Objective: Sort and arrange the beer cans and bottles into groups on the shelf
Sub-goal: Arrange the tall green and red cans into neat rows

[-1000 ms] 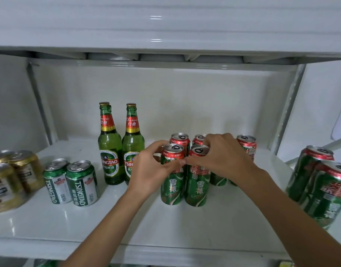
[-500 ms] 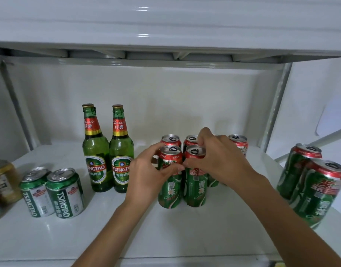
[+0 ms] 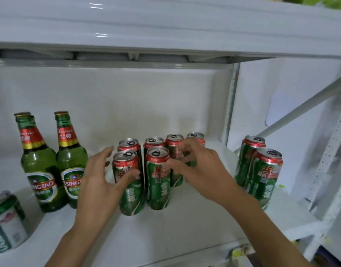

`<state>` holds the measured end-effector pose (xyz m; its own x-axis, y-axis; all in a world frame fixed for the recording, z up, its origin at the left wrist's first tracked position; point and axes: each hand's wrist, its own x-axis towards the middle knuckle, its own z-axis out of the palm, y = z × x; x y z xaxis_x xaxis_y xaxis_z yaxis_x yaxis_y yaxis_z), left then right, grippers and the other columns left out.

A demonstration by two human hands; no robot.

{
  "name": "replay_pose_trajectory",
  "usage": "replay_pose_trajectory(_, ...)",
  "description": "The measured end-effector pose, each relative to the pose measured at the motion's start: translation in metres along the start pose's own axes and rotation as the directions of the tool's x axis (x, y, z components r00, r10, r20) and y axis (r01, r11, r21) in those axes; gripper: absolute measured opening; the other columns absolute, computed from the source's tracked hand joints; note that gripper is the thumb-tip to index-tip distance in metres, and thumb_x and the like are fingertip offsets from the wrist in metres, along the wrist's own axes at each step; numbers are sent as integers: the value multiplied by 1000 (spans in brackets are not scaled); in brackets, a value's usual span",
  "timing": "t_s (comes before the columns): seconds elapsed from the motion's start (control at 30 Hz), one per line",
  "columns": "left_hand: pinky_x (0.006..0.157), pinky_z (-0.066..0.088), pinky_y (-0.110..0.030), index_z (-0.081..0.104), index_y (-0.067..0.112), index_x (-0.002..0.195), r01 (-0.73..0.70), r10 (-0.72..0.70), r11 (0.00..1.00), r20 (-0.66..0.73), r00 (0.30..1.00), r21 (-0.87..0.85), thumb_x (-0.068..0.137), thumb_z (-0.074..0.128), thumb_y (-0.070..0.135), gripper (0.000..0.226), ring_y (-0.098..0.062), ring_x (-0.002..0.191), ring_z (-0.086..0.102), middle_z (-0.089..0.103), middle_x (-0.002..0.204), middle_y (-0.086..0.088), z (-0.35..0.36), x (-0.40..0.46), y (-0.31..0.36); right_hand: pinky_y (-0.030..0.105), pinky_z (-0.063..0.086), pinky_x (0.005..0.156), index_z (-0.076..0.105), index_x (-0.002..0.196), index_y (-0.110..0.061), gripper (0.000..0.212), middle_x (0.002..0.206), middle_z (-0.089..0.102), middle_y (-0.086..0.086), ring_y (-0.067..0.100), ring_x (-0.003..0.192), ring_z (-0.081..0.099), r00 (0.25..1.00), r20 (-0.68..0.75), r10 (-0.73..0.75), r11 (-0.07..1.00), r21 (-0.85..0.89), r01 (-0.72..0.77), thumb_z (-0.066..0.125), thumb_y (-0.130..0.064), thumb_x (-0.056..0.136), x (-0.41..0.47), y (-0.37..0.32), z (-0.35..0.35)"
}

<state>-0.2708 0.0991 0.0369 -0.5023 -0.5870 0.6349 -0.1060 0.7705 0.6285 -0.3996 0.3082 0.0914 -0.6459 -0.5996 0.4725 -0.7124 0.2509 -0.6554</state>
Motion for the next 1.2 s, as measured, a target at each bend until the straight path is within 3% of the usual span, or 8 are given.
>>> replay_pose_trajectory(0.1, 100, 42, -43, 61, 6, 131, -202, 244, 961, -231, 942, 191, 94, 72, 45, 55, -33, 121, 53, 59, 130, -18, 0, -7, 21, 18, 59, 70, 66, 100, -23, 2, 93, 73, -13, 4, 91, 70, 978, -200, -58, 994, 76, 74, 66, -25, 99, -20, 15, -54)
replay_pose_trajectory(0.17, 93, 45, -48, 69, -5, 113, -420, 487, 870, -317, 814, 259, 93, 70, 26, 37, -37, 109, 56, 64, 115, -26, 11, -16, 44, 23, 60, 72, 68, 92, -20, 17, 89, 75, -6, 11, 84, 72, 926, -371, -74, 983, 127, 129, 60, -6, 100, -28, 29, -98)
replay_pose_trajectory(0.3, 88, 49, -45, 73, 2, 105, -640, 643, 764, -168, 747, 80, 93, 66, 20, 22, -29, 104, 61, 67, 111, -16, 73, -39, 103, 43, 61, 84, 65, 88, -27, 24, 86, 76, -2, 24, 87, 72, 849, -529, -11, 968, 206, 141, 54, -11, 101, -18, 85, -169)
replay_pose_trajectory(0.4, 101, 48, -37, 61, 23, 127, -502, 520, 852, 138, 843, -146, 96, 64, 38, 35, -14, 121, 53, 51, 131, 7, 124, -53, 159, 46, 55, 94, 66, 94, -30, 24, 103, 73, -3, 20, 101, 66, 910, -405, 86, 975, 222, 6, 55, -11, 102, 0, 137, -185)
replay_pose_trajectory(0.53, 104, 36, -10, 33, 49, 148, -184, 293, 942, 423, 857, -280, 92, 68, 55, 67, 14, 127, 39, 34, 144, 20, 179, -60, 212, 21, 43, 81, 66, 118, -22, 19, 122, 64, -2, 14, 109, 58, 937, -217, 274, 929, 312, -199, 61, -18, 100, 13, 173, -174)
replay_pose_trajectory(0.6, 95, 36, 2, 28, 50, 152, -100, 237, 946, 448, 862, -308, 87, 73, 56, 79, 22, 120, 41, 36, 143, 18, 199, -59, 221, 25, 44, 87, 64, 127, -18, 29, 127, 63, -1, 17, 118, 58, 931, -139, 336, 900, 339, -275, 64, -25, 99, 16, 185, -166)
replay_pose_trajectory(0.83, 105, 54, -37, 38, 51, 144, -34, 155, 953, 385, 910, -302, 79, 82, 47, 78, -3, 122, 58, 56, 134, 19, 215, -63, 219, 40, 55, 99, 73, 120, -25, 31, 113, 77, -2, 18, 109, 72, 952, 55, 301, 804, 523, -284, 73, -19, 89, 17, 198, -160)
replay_pose_trajectory(1.2, 86, 49, -5, 49, 39, 134, -63, 116, 983, 323, 939, -170, 74, 91, 41, 73, 8, 107, 61, 64, 121, 20, 156, -44, 194, 41, 56, 93, 72, 122, -23, 52, 107, 76, -5, 17, 100, 70, 976, -67, 209, 964, 181, -195, 91, -28, 73, 27, 187, -152)
